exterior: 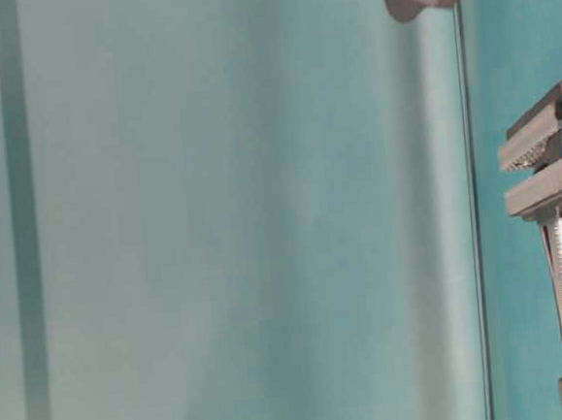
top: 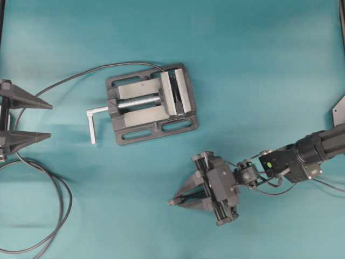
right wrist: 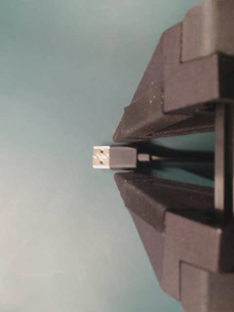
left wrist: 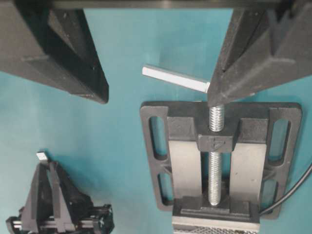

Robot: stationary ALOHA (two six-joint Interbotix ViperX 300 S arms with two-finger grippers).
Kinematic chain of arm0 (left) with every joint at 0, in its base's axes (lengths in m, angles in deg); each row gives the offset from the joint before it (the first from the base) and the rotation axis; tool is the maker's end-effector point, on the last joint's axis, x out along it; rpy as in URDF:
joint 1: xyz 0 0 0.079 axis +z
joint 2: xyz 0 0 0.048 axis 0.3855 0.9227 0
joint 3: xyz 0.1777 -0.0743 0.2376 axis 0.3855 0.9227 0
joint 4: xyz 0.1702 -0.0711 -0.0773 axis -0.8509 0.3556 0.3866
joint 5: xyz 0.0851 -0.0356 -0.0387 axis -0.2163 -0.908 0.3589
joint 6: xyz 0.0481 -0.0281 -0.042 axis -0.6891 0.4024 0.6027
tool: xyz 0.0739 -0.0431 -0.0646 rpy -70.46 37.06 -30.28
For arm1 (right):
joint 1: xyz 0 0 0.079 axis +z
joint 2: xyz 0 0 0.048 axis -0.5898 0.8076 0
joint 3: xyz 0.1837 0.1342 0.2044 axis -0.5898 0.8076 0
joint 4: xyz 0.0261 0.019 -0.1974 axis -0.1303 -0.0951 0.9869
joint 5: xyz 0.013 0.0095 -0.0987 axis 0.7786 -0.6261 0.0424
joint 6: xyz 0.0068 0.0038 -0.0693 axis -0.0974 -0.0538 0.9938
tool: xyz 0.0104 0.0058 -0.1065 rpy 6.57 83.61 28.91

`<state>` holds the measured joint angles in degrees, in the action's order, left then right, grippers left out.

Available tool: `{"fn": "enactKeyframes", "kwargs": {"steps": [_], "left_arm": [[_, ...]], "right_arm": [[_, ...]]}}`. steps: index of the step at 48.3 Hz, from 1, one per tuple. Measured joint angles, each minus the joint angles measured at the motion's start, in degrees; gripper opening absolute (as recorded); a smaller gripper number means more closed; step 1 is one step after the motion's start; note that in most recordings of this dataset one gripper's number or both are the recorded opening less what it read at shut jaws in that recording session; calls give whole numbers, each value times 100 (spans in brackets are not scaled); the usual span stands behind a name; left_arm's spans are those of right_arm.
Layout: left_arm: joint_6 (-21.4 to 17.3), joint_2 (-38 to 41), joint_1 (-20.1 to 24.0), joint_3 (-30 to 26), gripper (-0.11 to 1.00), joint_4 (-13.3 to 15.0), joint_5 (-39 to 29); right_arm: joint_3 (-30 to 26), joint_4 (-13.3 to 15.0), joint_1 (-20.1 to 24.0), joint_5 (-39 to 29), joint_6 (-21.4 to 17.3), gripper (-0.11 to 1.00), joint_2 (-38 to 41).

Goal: Insert the USB cable into the fixed female connector.
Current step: 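Close the right gripper on the black USB cable's plug, then lift the plug and swing the right gripper toward the vise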

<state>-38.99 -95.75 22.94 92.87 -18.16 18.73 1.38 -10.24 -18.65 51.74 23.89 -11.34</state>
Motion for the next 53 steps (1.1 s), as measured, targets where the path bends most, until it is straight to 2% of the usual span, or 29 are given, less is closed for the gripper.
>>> {"fn": "enactKeyframes", "kwargs": {"steps": [7,15,43,49,53], "left_arm": [[0,9,0,0,98,-9,0],[0,9,0,0,98,-9,0],[0,0,0,62,98,0,0],[0,0,0,62,98,0,0],[0,9,0,62,98,-9,0]], "right_arm": [[26,0,18,79,0,33,0],[26,0,18,97,18,21,26],[-70,26,44,149,149,21,141],[-70,-149,79,97,176,21,88],[-62,-457,141,105,167,21,44]]}}
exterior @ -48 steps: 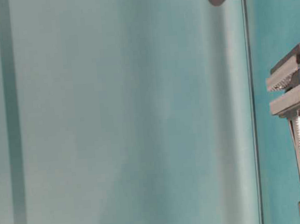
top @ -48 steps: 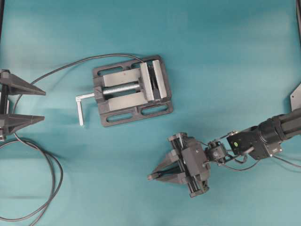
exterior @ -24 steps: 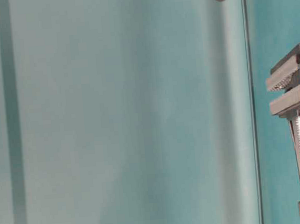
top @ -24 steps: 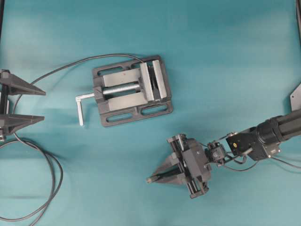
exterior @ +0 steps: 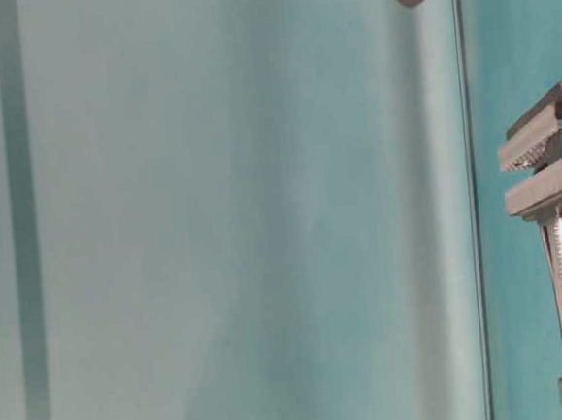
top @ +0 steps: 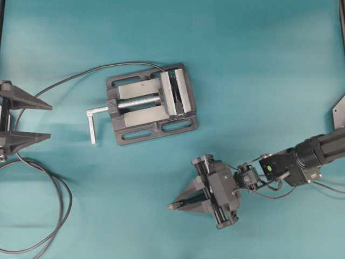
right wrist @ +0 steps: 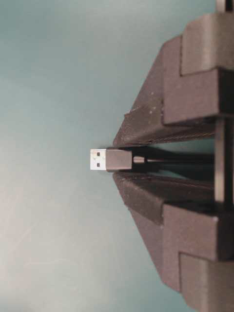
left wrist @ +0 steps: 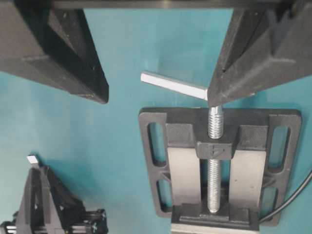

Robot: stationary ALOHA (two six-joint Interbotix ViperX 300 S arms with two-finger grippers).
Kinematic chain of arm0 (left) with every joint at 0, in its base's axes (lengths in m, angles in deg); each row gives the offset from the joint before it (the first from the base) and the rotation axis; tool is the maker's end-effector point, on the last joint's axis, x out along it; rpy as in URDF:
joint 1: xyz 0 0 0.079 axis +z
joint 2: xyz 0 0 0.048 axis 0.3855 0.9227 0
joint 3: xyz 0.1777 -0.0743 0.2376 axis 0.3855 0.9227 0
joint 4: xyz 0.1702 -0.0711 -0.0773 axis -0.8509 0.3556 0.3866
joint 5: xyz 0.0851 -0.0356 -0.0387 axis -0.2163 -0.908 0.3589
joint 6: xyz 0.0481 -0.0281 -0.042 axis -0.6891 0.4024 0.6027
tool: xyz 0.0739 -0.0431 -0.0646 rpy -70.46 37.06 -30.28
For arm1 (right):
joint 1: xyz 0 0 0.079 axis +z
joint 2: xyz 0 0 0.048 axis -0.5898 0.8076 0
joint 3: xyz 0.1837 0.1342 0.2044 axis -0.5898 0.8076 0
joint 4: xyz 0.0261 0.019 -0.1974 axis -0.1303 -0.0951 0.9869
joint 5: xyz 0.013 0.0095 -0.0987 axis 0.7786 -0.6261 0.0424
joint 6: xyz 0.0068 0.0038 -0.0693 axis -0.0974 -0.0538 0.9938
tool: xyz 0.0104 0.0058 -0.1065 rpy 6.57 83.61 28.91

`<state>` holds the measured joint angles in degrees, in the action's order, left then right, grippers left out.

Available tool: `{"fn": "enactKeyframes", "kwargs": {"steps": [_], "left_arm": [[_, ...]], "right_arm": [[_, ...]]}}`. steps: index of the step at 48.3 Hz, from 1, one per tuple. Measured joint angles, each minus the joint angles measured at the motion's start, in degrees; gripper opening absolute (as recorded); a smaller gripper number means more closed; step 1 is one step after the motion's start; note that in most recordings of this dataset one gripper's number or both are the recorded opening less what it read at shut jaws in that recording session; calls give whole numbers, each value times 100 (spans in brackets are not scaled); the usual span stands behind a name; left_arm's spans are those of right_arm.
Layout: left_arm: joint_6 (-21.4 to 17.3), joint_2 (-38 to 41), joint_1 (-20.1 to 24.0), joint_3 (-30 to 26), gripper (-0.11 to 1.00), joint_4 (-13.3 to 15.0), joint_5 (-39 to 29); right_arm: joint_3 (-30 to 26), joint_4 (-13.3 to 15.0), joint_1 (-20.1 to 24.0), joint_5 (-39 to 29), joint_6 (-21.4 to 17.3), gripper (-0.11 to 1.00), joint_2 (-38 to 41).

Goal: Insert the USB cable into the fixed female connector.
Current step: 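Lift the plug and swing the right gripper toward the vise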

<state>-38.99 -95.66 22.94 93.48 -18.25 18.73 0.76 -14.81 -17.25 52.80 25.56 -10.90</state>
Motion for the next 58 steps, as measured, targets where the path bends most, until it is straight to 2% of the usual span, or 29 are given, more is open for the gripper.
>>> {"fn": "enactKeyframes", "kwargs": {"steps": [11,18,25,32,36,38,42,50,53,58], "left_arm": [[0,0,0,9,98,9,9],[0,0,0,9,98,9,9],[9,0,0,18,98,0,18],[9,0,0,62,98,9,53],[9,0,0,105,98,0,105],[9,0,0,123,98,9,158],[26,0,0,176,98,9,255],[325,-9,0,229,98,9,316],[448,-9,0,229,98,9,308],[510,0,0,229,98,9,316]], "right_arm": [[-9,-1354,202,44,70,21,-44],[-9,-1916,281,114,475,21,-70],[-9,-2681,396,176,967,21,-176],[0,-3621,598,325,1380,21,-281],[-18,-4219,738,501,1635,21,-299],[-62,-4605,826,606,1775,21,-299],[-158,-5133,949,756,2013,21,-299],[-475,-6152,1160,1063,2558,21,-299],[-659,-6618,1239,1274,2786,21,-281],[-967,-7286,1327,1608,3120,21,-132]]}}
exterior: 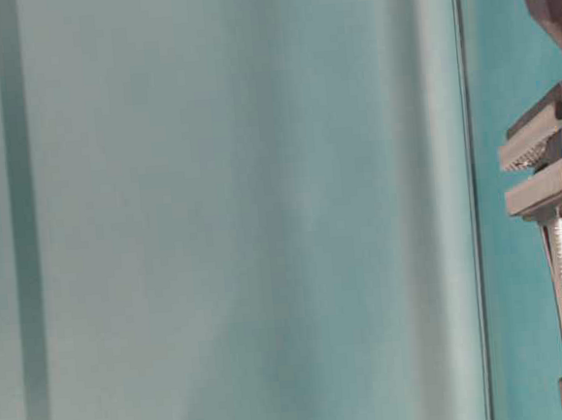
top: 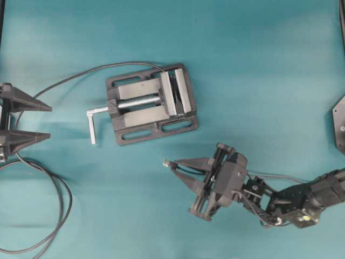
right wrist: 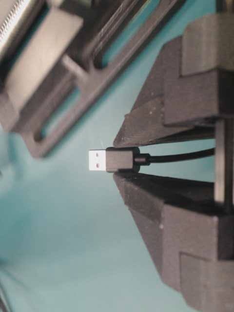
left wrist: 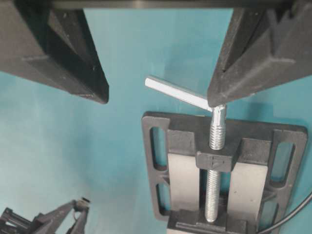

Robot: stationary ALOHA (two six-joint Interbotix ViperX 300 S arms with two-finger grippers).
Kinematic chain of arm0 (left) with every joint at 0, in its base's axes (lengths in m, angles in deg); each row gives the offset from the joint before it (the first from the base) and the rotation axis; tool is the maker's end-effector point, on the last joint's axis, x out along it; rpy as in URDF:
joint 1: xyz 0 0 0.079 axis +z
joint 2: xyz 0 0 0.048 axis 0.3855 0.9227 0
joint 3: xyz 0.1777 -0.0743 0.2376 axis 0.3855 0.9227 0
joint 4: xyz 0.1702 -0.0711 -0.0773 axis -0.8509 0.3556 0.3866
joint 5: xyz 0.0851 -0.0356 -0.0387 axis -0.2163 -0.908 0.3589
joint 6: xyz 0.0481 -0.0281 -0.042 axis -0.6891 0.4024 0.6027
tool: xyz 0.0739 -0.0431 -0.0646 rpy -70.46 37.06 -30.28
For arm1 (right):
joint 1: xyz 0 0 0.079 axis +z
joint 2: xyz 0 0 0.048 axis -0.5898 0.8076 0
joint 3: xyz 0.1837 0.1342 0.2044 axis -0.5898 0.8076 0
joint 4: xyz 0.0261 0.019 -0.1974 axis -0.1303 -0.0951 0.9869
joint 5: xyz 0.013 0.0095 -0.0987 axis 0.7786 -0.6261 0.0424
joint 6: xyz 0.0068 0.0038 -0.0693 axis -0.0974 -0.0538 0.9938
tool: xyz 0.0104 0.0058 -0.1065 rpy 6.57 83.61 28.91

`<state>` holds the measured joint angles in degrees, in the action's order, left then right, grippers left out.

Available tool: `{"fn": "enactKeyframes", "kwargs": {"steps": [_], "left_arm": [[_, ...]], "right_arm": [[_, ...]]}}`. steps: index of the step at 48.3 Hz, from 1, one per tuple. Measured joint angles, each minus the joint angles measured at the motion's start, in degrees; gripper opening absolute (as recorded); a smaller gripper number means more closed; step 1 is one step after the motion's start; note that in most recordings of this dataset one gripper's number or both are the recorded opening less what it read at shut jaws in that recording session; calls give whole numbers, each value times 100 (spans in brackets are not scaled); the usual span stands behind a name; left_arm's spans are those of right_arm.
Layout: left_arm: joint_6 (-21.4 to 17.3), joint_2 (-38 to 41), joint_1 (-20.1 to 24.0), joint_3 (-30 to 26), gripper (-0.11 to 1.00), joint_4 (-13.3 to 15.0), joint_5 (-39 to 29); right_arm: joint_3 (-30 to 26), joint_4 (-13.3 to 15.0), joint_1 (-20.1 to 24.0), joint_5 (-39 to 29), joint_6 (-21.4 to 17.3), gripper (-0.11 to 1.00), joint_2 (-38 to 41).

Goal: Insert the USB cable into the fixed female connector.
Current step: 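Lift the plug and swing the right gripper toward the vise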

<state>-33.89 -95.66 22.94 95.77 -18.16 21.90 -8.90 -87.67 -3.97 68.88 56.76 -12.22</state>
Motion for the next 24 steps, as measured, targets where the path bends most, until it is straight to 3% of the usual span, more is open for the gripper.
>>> {"fn": "enactKeyframes", "kwargs": {"steps": [6,24], "left_arm": [[9,-9,0,9,98,0,-9],[0,-9,-9,9,98,0,-53]], "right_arm": [[-457,-703,18,255,308,21,316],[-1872,-2364,26,1389,1310,21,1169]]}}
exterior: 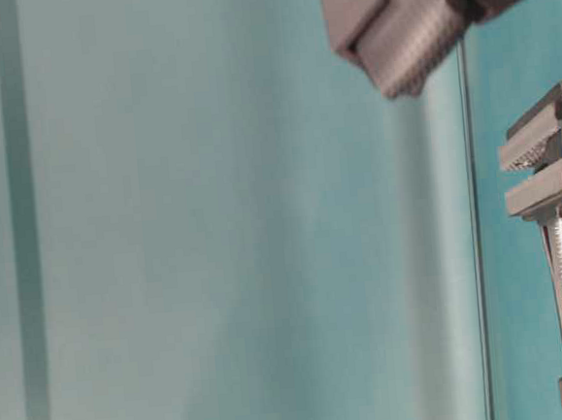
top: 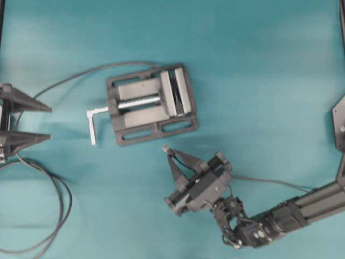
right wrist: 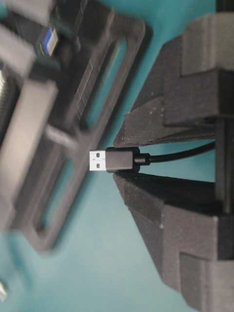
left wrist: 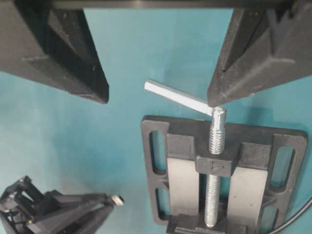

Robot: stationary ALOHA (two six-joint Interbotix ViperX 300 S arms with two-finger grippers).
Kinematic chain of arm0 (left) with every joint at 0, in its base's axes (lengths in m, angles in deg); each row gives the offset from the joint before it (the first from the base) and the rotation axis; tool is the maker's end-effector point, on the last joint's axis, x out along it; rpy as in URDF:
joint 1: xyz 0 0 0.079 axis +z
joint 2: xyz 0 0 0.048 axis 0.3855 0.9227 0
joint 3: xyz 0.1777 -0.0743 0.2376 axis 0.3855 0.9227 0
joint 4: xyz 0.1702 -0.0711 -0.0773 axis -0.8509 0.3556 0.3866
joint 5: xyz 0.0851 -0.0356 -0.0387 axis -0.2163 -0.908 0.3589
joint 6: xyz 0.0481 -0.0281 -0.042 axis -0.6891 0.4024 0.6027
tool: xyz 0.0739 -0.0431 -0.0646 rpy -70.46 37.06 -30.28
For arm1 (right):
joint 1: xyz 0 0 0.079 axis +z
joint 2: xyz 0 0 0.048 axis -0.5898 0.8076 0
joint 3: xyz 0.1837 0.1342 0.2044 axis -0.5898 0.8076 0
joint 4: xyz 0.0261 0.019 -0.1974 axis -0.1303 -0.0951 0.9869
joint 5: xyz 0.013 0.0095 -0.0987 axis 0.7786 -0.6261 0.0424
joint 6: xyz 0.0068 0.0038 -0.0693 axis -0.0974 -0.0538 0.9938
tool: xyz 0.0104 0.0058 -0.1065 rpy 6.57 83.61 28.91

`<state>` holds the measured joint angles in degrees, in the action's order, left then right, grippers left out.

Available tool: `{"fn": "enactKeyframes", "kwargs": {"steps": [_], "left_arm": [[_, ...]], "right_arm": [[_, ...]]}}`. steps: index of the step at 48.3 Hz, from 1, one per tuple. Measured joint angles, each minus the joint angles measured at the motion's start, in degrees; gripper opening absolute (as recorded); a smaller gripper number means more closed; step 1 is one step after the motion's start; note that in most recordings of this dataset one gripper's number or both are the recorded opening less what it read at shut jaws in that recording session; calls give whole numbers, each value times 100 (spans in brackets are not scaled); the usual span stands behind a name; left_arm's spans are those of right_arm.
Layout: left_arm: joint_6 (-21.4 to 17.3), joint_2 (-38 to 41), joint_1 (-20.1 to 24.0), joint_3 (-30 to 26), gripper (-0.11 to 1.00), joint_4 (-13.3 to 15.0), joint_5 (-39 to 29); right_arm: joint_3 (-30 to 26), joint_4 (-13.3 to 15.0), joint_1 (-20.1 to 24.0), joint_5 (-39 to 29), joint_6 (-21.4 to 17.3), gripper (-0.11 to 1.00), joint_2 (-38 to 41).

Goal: Insert the USB cable into the fixed female connector.
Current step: 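Lift the plug and swing the right gripper toward the vise, then align the USB plug below the female port in the vise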

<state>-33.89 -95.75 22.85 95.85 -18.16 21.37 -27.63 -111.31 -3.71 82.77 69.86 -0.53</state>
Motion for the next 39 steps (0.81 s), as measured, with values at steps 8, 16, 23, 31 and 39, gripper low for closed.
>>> {"fn": "enactKeyframes", "kwargs": {"steps": [8,16,23,31,39], "left_arm": [[0,9,-18,0,98,-9,-9],[0,9,-18,0,98,-9,-9],[0,0,-18,0,98,-9,-9],[0,9,-18,0,98,-9,-9],[0,0,-18,0,98,-9,-9]], "right_arm": [[-264,-457,0,536,132,21,79],[-369,-729,0,861,158,21,123],[-413,-967,0,976,167,21,132],[-483,-1187,-9,1055,167,21,132],[-554,-1266,-44,1195,167,21,176]]}}
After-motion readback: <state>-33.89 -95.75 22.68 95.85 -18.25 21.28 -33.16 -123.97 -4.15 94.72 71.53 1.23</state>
